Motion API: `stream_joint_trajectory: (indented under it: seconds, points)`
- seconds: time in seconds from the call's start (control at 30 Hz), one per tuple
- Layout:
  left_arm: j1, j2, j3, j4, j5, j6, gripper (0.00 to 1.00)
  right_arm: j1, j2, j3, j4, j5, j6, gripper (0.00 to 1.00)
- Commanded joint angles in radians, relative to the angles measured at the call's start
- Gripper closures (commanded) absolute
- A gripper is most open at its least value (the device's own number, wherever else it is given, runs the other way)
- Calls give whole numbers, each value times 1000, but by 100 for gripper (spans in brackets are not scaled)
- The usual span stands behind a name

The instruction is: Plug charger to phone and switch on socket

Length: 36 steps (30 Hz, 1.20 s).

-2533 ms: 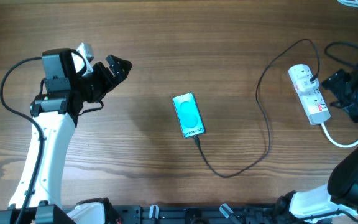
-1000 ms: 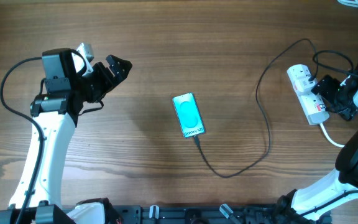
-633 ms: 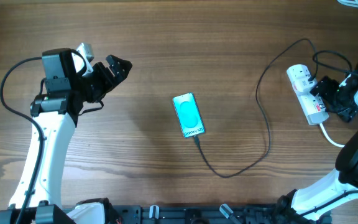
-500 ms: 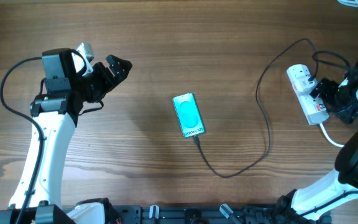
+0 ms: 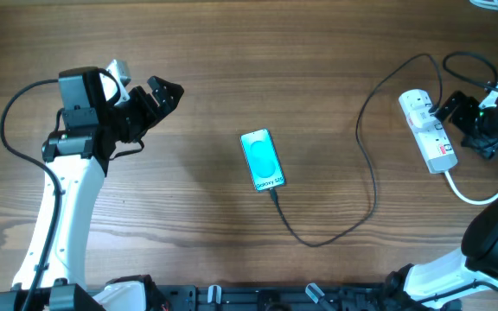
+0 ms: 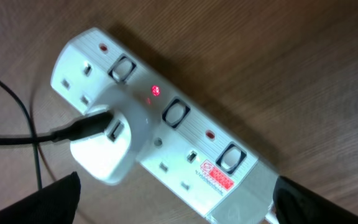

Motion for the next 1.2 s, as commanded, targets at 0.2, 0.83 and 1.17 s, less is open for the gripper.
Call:
stream_joint_trajectory:
  seconds: [0.2, 0.83, 1.17]
  points:
    - [5, -4, 0, 3, -7, 20, 0, 5, -13, 14, 117, -17, -11, 0]
    - [5, -4, 0, 3, -7, 20, 0, 5, -13, 14, 117, -17, -11, 0]
    - [5, -4, 0, 3, -7, 20, 0, 5, -13, 14, 117, -17, -11, 0]
